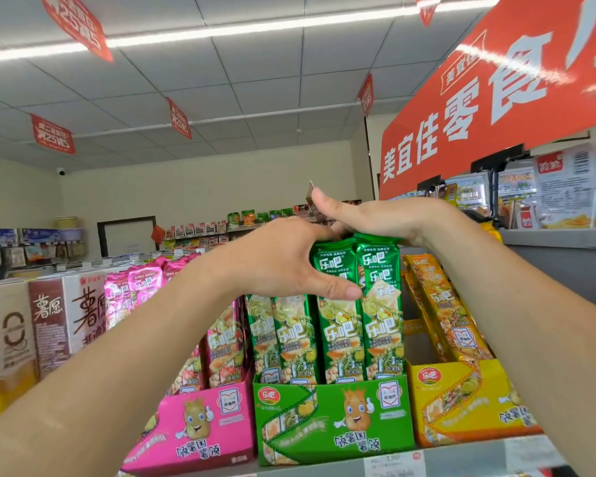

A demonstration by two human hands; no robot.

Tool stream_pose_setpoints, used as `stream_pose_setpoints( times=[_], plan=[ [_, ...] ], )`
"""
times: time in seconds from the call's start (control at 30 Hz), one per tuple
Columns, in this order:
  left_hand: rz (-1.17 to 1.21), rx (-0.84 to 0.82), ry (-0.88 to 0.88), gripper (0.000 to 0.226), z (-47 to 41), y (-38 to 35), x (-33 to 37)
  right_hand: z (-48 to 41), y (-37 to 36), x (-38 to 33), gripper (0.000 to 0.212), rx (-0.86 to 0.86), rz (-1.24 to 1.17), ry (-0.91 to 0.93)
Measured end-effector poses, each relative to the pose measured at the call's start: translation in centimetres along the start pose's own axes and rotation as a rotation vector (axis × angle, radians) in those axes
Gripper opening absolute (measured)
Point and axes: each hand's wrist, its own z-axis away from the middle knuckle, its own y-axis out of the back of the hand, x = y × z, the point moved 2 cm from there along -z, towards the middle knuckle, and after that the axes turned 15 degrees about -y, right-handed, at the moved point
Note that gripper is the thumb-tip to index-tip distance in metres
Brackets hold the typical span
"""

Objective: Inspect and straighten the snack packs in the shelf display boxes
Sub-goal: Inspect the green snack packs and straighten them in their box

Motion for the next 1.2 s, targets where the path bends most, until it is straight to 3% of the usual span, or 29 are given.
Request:
stream_pose_setpoints(
  times=[0.17,0.3,0.4,0.5,0.57,0.63,0.73,0.83,0.93,1.03,1.2],
  plan=[
    [0.031,-0.075,0.082,0.115,1.0,-0.2,-0.5,-0.1,0.0,0.4,0.103,0.105,-0.035,-0.013],
    [0.013,-0.105,0.048,0.114,0.6,-0.4,-0.4,0.3,0.1,0.5,0.091,0.146,-0.078,0.023],
    [0.016,-0.099,0.099,0.116,0.4,-0.6,-0.9,1.6,0.5,0.3,0.079,0.284,-0.143,0.140],
    [0.073,-0.069,0.089,0.114,0.3,-0.5,-0.9,4.2,-0.1,-0.6,0.081,0.408,0.012,0.259],
    [0.149,-0.042,0.037,0.106,0.4,-0.6,-0.8,5.4,-1.6,-1.3,0.085,0.445,0.248,0.222],
    [0.193,-0.004,0.030,0.102,1.0,-0.4,-0.8,5.5,-3.0,-1.4,0.073,0.488,0.409,0.177],
    [0.231,0.093,0.035,0.107,2.6,0.4,-1.4,5.5,-4.0,-1.0,0.067,0.499,0.433,0.166],
    [-0.003,0.108,0.077,0.112,4.6,1.1,-2.0,5.5,-4.2,-0.8,0.049,0.554,0.539,0.136],
    [-0.171,0.039,0.068,0.102,6.0,0.6,-1.8,5.5,-5.0,-0.7,0.045,0.664,0.556,0.207],
    [-0.197,0.081,0.055,0.085,6.3,0.3,-1.9,5.4,-6.4,-0.6,0.050,0.880,0.525,0.267],
    [0.031,0.250,-0.055,0.030,6.3,-0.1,-1.9,4.7,-7.4,0.1,0.053,1.013,0.451,0.292]
  ],
)
